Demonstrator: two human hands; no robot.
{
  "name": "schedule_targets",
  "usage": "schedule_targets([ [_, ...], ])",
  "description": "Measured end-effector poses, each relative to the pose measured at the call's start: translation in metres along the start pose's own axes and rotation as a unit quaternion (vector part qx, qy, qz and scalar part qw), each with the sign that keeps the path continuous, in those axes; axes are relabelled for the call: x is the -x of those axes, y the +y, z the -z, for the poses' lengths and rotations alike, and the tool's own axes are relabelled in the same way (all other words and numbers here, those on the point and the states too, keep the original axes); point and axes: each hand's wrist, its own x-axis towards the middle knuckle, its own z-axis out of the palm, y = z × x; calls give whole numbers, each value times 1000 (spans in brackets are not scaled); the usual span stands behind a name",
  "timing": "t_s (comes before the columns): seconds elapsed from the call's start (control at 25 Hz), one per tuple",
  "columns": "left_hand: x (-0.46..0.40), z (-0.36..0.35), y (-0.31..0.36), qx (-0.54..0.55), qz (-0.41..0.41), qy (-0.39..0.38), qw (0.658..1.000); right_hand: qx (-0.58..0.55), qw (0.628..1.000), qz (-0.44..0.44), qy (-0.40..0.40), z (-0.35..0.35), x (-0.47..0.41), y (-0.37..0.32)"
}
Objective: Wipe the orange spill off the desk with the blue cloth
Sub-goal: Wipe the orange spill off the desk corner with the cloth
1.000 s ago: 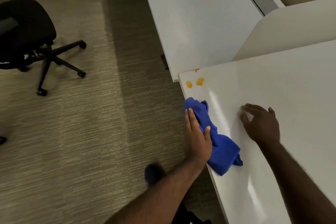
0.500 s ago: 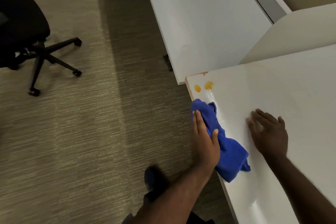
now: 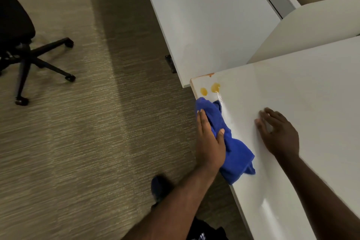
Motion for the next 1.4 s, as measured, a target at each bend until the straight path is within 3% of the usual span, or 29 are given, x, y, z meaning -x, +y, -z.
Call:
schedule_targets([
  [0.32, -43, 14, 11, 103, 18, -5, 994, -6, 1000, -13, 6, -4, 1, 2],
  [0.6, -15, 7, 4, 129, 5, 5, 992, 0, 1000, -18, -6, -3, 2, -1],
  [0.76, -60, 21, 15, 180, 29, -20, 983, 0, 1000, -24, -18, 1, 3, -3],
  [0.88, -79, 28, 16, 183, 34, -21, 982, 0, 999, -23, -29, 3, 4, -5],
  [1.12, -35, 8, -5, 114, -17, -1, 993, -21, 998, -50, -26, 5, 5, -13],
  [1.4, -105, 31, 8, 172, 6, -46, 984, -36, 996, -61, -54, 6, 7, -13],
])
